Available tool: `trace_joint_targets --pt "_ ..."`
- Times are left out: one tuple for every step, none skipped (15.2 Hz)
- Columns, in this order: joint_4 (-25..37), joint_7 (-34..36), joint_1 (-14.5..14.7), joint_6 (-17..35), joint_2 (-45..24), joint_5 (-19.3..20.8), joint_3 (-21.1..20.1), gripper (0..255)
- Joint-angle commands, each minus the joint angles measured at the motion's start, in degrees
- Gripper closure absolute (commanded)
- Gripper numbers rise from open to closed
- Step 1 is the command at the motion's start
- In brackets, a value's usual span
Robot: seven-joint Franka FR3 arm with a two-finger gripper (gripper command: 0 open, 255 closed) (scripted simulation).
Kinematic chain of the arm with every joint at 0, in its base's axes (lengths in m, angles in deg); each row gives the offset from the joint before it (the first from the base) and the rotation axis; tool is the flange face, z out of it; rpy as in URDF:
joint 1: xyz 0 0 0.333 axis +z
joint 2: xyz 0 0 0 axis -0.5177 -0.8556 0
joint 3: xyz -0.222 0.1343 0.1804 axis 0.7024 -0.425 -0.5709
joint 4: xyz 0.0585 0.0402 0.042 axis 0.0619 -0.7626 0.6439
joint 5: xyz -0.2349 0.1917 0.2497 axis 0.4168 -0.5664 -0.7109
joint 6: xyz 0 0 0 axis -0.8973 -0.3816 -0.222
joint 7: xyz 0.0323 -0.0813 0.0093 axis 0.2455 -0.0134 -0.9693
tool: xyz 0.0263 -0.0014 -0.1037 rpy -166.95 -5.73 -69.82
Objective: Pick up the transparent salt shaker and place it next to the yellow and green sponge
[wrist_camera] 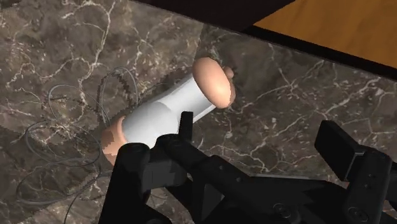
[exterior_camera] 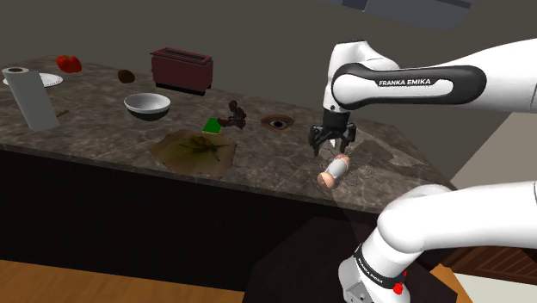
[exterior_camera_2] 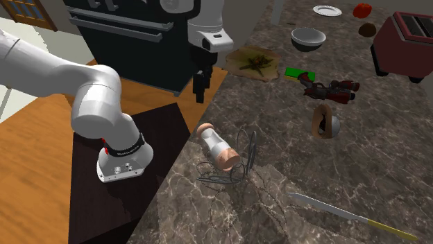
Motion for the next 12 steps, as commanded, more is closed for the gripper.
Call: trace_joint_targets --pt "-2.12 5.40 -3.11 4.69 -1.50 1.92 -0.55 0" --pt "-3.07 8.16 -4.60 6.86 -2.30 2.84 -0.93 0" --pt "-3.96 10.95 -6.15 8.99 -3.16 3.81 -1.33 0" --pt "-4.80 13.78 -7.76 11.09 -4.06 4.83 -1.75 0" --pt "-5.57 16.68 -9.39 13.16 -5.01 5.93 -2.14 0" --pt "-6.29 19.64 -11.07 15.19 -5.99 7.09 -2.52 0" --pt "-6.95 22.64 -12.81 17.17 -7.01 8.32 -2.93 0" --pt "-7.56 25.70 -14.62 19.11 -8.05 9.61 -3.36 0" --pt "-8.12 28.81 -16.52 21.01 -9.12 10.97 -3.82 0" --pt "-8.43 30.77 -17.69 22.14 -9.79 11.85 -4.08 0" --pt "-8.86 30.95 -17.96 23.10 -10.31 12.23 -4.00 0" --pt "-9.27 31.14 -18.23 24.07 -10.86 12.63 -3.92 0"
